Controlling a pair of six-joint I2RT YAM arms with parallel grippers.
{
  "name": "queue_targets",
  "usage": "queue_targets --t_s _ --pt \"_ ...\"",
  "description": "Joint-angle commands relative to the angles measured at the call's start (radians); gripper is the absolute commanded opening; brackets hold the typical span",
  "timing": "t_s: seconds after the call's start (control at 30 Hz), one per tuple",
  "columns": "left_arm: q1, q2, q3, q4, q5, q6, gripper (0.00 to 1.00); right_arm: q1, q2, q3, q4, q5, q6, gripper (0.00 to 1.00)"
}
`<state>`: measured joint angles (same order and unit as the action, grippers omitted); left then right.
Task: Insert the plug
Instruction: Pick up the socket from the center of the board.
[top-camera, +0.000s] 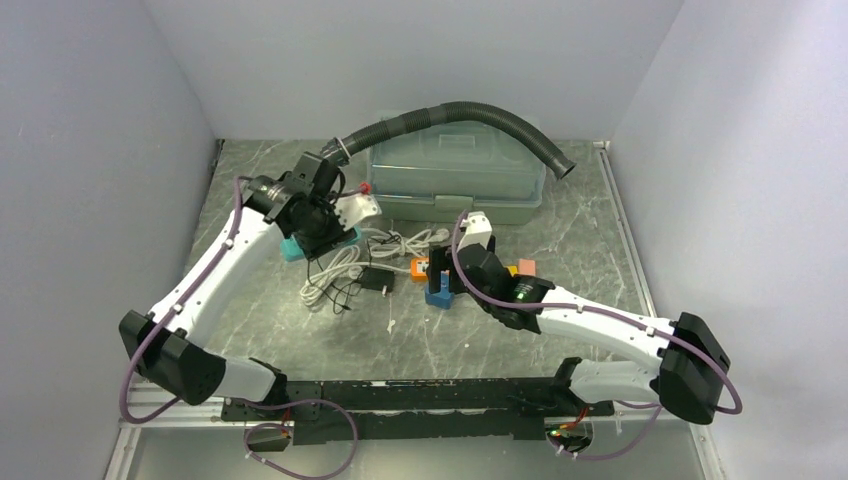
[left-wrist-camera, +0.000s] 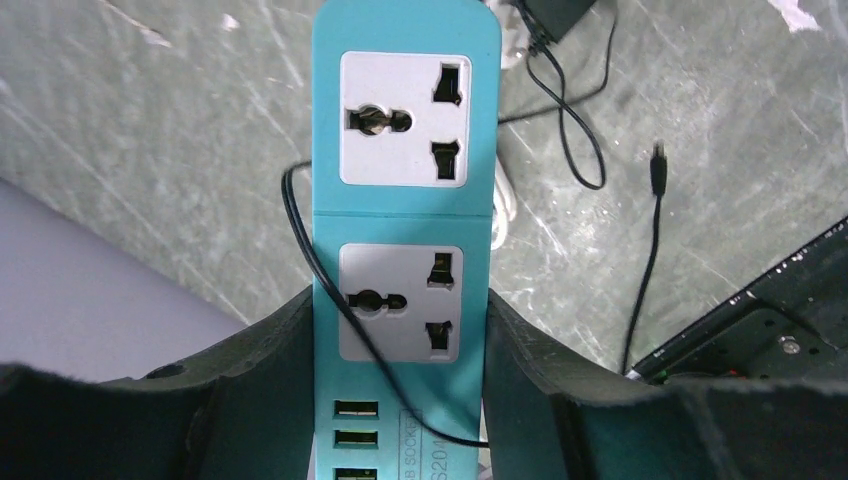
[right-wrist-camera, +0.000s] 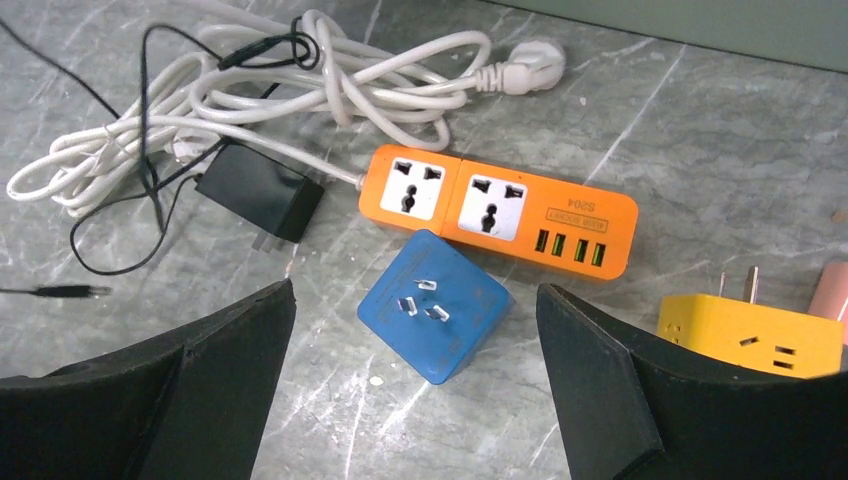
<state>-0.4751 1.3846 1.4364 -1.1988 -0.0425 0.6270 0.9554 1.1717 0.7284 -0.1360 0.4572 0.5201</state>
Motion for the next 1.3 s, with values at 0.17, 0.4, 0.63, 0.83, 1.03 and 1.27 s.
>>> queue_targets --t_s 0.17,0.4,0.63,0.83,1.03,1.27 --pt "-0.003 -0.076 0.182 0.119 0.015 0.057 0.0 -0.029 -0.048 0.029 0.065 -0.04 -0.024 0.94" --pt "-0.012 -0.004 0.304 0.055 0.13 0.073 0.0 -0.045 -0.064 0.032 0.086 -0.053 -0.051 0.96" --pt "-0.019 -0.103 0.187 0.135 0.231 0.087 0.0 -0.055 -0.074 0.066 0.27 -0.121 -0.316 0.98" --pt "-0.019 -0.155 0.103 0.132 0.332 0.078 0.0 -0.063 -0.035 0.076 0.441 -0.377 -0.548 0.95" --pt "-0.019 -0.239 0.018 0.163 0.411 0.061 0.0 -0.063 0.014 0.093 0.507 -0.604 -0.636 0.93" --pt "-0.019 -0.246 0.066 0.116 0.427 0.064 0.0 -0.066 0.145 0.15 0.548 -0.665 -0.705 0.86"
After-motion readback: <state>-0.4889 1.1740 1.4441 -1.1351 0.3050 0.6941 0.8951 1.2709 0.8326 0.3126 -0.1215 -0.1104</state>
